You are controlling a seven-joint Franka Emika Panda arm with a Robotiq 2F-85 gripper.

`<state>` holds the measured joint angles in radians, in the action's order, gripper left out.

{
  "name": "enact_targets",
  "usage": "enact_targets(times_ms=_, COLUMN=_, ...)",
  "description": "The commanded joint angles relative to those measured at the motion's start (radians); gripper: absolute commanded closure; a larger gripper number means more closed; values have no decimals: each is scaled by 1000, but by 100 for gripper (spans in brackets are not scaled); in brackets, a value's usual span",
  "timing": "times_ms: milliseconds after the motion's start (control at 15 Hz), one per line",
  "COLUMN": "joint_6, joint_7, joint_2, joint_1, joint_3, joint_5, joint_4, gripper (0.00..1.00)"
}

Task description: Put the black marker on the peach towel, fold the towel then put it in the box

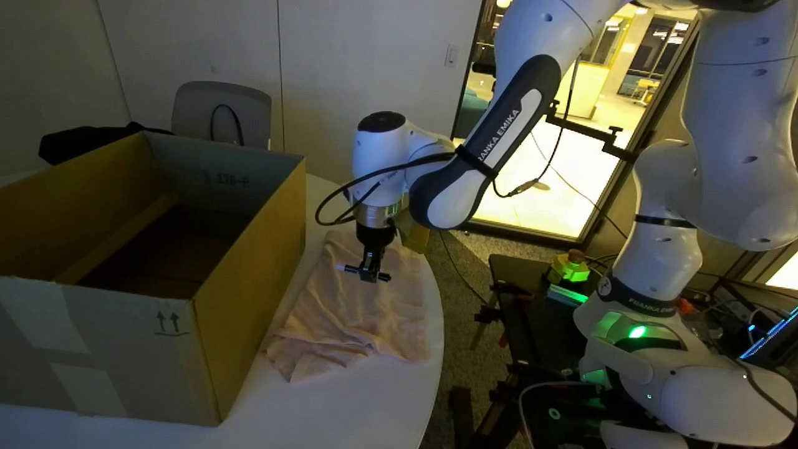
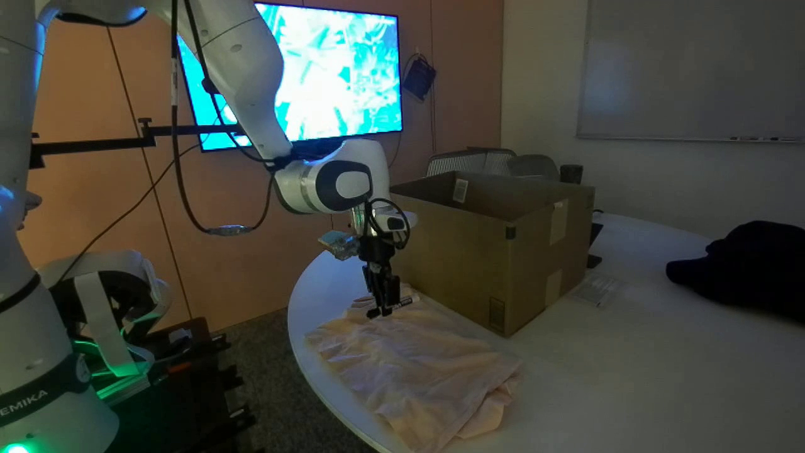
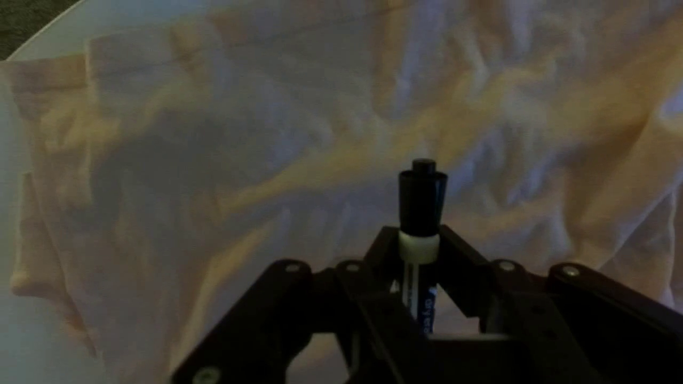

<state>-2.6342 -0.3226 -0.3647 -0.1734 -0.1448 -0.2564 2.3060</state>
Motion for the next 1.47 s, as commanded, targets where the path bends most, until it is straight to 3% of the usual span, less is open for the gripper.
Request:
enact_targets(times_ms=0, joint_6=3, joint_7=-37, joint_2=-56, joint_1=5, joint_3=-10, joint_5=-13, joint_4=-33, gripper=94)
enact_targets(times_ms=733, joint_6=47, joint_7=35, joint_2=-196, joint_1=90, joint_3=44, joint_5=158, joint_4=-83, gripper=91)
enact_targets(times_ms=867, joint_6=56, joint_7=48, joint_2=-188, joint_1=99, joint_3=50, joint_5=176, joint_4=-79, gripper=74)
enact_targets(times_ms=933, joint_6=59, joint_7=56, joint_2=-173, joint_1=102, joint_3=55, joint_5=182, joint_4=-69, gripper=60)
enact_targets(times_ms=1400, joint_6=45, joint_7=44, joint_2=-25, joint_1=64, joint_3=46, joint_5=150, joint_4=27, gripper=4)
